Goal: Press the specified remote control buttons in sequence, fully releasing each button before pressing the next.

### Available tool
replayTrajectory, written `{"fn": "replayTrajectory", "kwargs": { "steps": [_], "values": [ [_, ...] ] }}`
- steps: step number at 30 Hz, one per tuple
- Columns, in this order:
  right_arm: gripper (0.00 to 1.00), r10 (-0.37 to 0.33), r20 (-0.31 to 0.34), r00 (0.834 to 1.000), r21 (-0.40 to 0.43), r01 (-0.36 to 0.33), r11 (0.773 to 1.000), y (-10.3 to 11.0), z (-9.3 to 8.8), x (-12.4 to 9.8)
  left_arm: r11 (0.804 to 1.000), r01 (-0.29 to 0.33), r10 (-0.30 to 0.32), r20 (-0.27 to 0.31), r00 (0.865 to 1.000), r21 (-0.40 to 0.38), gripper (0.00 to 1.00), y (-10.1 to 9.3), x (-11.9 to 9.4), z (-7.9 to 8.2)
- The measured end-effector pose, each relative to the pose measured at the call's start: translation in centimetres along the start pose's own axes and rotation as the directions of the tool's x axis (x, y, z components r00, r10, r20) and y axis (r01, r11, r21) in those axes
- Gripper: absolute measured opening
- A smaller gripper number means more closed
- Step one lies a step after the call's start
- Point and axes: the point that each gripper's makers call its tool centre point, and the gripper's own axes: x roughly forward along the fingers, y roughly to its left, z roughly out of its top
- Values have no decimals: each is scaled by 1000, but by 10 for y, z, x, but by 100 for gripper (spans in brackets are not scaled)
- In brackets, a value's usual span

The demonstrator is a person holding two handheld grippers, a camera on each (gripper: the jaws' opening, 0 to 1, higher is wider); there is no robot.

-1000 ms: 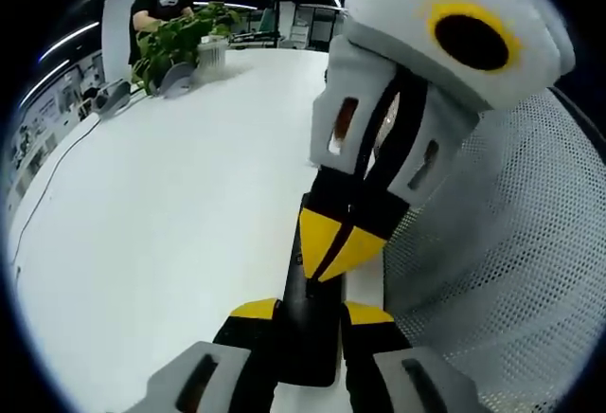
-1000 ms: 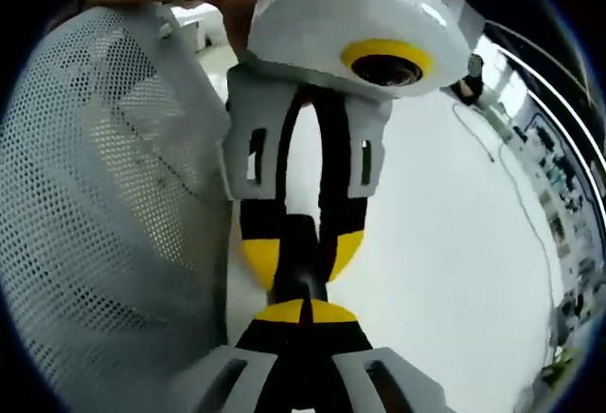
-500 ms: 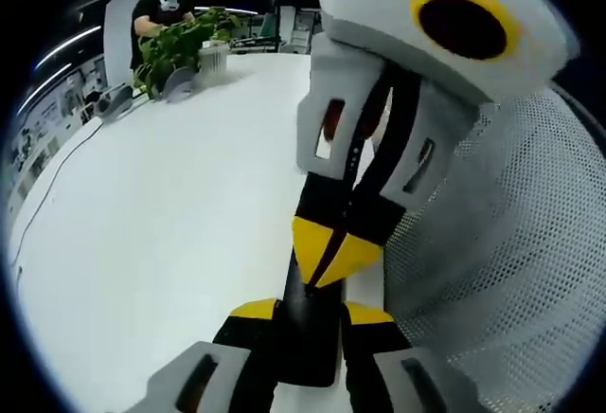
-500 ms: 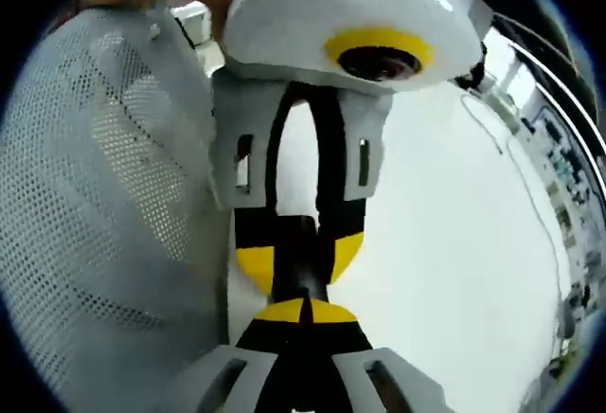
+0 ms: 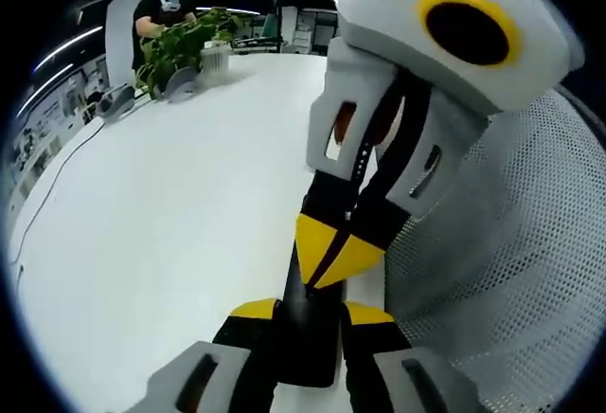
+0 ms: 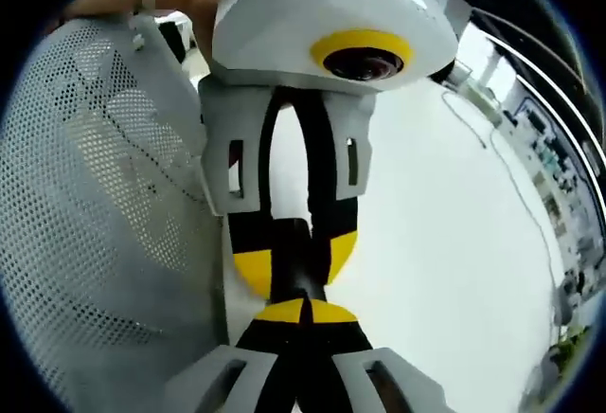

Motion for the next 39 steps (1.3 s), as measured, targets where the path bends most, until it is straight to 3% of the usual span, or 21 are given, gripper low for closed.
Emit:
{"fn": "replayTrajectory", "kwargs": {
  "steps": [4,17,29,35,39],
  "values": [
    [0,3,-16,1000,-11,-3,1000,1,0,-1,1000,-1,1,8,1000,-15,25,0,0,0],
    [0,32,18,999,18,-32,999,3,2,0,1000,4,-4,11,1000,-16,25,0,0,0],
    [0,-9,-8,1000,-30,8,1000,1,4,3,1000,10,-10,8,1000,-9,25,0,-1,1],
    [0,2,14,1000,2,-2,1000,0,4,2,1000,5,-5,1,1000,-3,25,0,0,1],
    [0,38,55,998,79,-42,996,-1,3,0,1000,5,-5,9,1000,-12,25,0,-1,1]
  ]
}}
